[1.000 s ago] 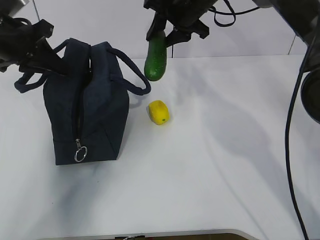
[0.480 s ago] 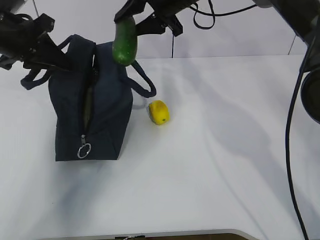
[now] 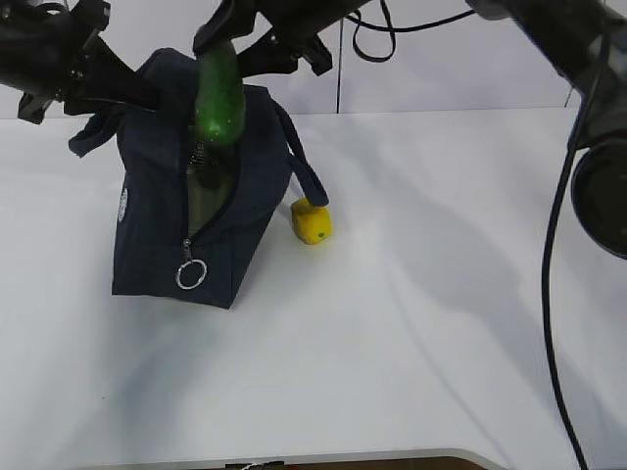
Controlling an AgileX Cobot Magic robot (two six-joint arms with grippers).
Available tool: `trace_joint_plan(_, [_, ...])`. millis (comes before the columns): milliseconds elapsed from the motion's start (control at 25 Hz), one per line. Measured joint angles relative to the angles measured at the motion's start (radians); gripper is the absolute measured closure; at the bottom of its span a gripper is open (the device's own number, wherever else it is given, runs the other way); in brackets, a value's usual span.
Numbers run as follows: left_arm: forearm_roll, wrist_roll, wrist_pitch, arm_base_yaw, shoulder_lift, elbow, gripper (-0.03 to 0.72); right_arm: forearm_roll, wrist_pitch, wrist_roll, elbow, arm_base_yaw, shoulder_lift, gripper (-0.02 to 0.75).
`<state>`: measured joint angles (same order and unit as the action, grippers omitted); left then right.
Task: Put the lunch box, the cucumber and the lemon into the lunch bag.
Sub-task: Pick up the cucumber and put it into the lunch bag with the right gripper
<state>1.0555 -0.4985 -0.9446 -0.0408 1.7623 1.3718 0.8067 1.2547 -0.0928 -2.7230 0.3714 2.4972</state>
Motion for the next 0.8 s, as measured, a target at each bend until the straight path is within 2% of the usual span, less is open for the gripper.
trace_joint_plan(120, [0.002,0.000,0.000,0.000,0.000,0.000,0.698,-0.054,0.000,0.000,-0.002,0.027,0.012,0.374])
trace_joint_plan(400, [0.004,-0.002,0.000,0.000,0.000,0.000,0.698,-0.100,-0.002,-0.012,-0.002,0.048,0.100,0.374])
trace_joint_plan(800, [0.008,-0.002,0.000,0.000,0.000,0.000,0.698,-0.033,-0.002,0.014,-0.002,0.050,0.123,0.353])
